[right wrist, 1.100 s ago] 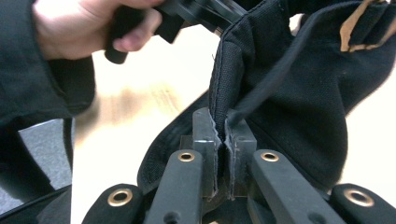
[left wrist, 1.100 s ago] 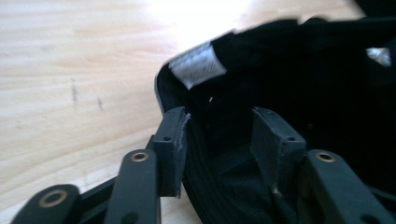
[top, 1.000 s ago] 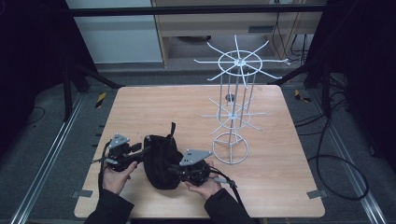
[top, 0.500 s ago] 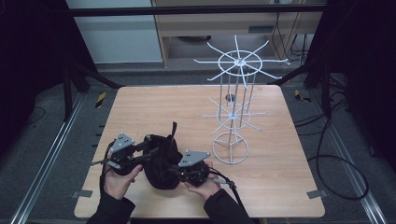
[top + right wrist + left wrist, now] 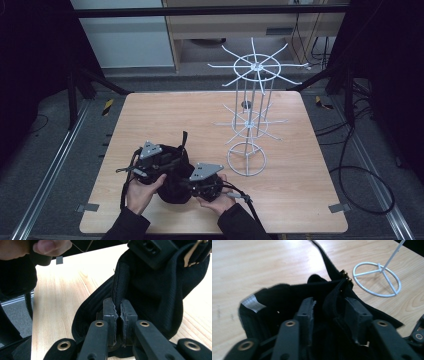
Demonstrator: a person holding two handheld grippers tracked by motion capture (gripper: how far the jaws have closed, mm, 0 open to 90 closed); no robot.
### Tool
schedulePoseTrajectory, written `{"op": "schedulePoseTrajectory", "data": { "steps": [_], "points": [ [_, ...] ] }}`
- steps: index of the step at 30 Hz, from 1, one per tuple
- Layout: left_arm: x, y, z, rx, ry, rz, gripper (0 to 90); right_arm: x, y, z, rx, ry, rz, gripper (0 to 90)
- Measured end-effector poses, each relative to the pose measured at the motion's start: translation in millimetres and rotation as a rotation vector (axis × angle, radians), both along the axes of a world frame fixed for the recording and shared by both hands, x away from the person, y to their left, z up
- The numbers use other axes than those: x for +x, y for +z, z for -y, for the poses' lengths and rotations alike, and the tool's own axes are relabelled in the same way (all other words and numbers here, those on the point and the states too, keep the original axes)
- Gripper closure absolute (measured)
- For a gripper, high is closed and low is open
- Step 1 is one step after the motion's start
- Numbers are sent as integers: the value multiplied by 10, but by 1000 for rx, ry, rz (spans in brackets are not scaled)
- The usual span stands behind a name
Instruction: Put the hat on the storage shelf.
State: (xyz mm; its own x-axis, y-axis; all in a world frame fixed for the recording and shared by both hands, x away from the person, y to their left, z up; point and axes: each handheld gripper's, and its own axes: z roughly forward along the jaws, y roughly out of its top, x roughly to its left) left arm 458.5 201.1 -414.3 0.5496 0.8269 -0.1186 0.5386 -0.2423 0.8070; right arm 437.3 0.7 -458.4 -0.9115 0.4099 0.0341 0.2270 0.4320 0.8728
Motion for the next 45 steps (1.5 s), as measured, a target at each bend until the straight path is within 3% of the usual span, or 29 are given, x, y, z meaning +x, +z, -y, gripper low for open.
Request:
{"op": "schedulePoseTrajectory", "data": {
  "steps": [3,7,12,17,25,34,40,45],
  "points": [
    [-5,-4,-2,-17,-10,-16,727,1,-14,-5,-4,-1,-4,851],
    [-20,21,-12,-31,-21,-6,795,-8,-19,-9,10,-4,-3,839],
    [-63,107,-40,-79,-33,48,818,-21,28,42,62,-16,-21,691],
    [-101,238,-63,-98,-54,99,825,-47,133,204,138,-35,-15,557],
    [-84,341,-34,-99,-66,132,827,-34,285,480,245,-93,7,474],
    [-73,327,16,-64,-72,147,829,-6,344,624,276,-130,11,423],
    [-84,329,-11,-66,-81,155,836,23,379,695,305,-157,4,415],
    [-123,404,-50,-114,-100,185,837,57,317,690,250,-196,3,410]
  ]
}}
